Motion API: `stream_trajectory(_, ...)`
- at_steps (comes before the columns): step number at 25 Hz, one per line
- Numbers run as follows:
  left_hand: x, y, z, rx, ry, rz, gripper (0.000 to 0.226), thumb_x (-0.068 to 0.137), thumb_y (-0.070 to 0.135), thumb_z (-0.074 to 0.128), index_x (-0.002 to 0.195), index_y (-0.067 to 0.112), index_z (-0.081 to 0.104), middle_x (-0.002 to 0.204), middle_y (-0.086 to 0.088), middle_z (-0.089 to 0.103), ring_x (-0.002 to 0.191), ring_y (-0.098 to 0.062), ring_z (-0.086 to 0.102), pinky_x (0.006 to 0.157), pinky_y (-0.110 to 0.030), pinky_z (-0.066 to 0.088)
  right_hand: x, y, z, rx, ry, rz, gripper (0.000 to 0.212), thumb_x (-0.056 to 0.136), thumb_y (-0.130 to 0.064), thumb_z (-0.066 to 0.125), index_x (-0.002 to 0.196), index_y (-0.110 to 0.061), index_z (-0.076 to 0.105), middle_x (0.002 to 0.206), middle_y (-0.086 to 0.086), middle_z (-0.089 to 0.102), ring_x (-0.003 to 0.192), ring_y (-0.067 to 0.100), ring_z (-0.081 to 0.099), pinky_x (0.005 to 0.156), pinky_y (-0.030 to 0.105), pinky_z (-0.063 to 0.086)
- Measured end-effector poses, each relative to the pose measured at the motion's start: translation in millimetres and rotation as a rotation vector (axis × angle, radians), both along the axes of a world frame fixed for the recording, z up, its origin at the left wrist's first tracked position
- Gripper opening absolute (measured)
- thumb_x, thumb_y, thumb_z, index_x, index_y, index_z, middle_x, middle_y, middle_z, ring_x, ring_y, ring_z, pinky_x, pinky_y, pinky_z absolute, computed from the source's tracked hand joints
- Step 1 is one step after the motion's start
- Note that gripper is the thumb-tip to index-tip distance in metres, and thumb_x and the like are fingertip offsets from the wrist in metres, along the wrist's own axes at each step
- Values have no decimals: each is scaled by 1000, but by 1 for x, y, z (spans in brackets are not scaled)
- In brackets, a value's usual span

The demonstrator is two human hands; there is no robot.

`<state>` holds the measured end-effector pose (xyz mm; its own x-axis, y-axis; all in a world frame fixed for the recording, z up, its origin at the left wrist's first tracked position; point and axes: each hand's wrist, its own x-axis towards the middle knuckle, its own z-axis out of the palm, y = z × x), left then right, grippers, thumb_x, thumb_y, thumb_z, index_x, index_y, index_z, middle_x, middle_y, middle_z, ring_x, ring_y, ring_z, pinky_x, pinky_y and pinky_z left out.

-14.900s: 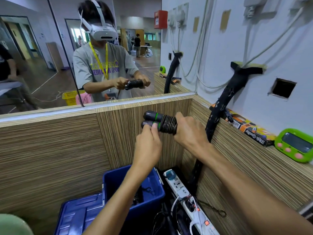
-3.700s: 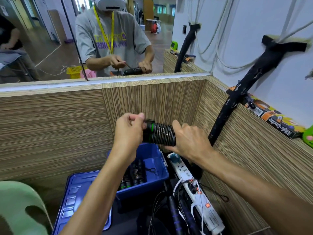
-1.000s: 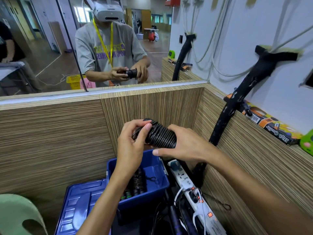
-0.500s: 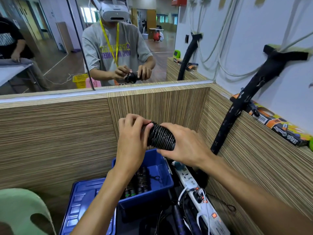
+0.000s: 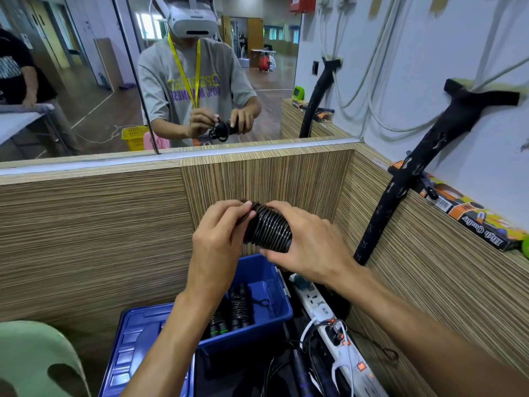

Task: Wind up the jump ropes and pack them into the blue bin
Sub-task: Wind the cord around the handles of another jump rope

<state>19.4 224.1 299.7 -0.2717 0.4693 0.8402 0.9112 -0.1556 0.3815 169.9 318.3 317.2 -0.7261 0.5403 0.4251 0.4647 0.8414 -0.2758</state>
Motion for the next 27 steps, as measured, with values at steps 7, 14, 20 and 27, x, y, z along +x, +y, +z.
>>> stream_trajectory(7, 0, -6, -6, -69, 0, -15, 19, 92, 9, 62, 107, 1, 70, 97, -5, 59, 84, -6, 56, 78, -12, 47, 3, 4, -4, -15, 12, -38, 77, 76, -63, 68, 140, -33, 38, 115, -8, 63, 98, 17, 65, 80, 43, 56)
stream_trajectory(14, 21, 4, 0, -65, -241, 124, 10, 92, 12, 64, 92, 4, 71, 94, 0, 57, 80, -1, 52, 76, -8, 45, 1, -2, -2, 92, -49, -67, 75, 81, -57, 66, 143, -28, 37, 107, -4, 61, 89, 22, 66, 72, 38, 55)
stream_trajectory(20, 24, -2, -6, -171, -175, 132, 13, 93, 17, 61, 86, 9, 67, 93, 6, 52, 80, -10, 55, 71, -24, 47, 2, 0, 0, 0, 79, -90, 73, 79, -54, 70, 141, -27, 41, 110, -4, 63, 87, 16, 65, 75, 36, 57)
stream_trajectory(27, 9, 2, -29, -44, -884, -108, 21, 98, 28, 53, 94, 13, 67, 91, -3, 72, 90, -17, 69, 87, -42, 55, 7, 8, 18, -10, 137, -52, 78, 79, -54, 72, 144, -26, 40, 108, -4, 62, 88, 13, 62, 76, 36, 57)
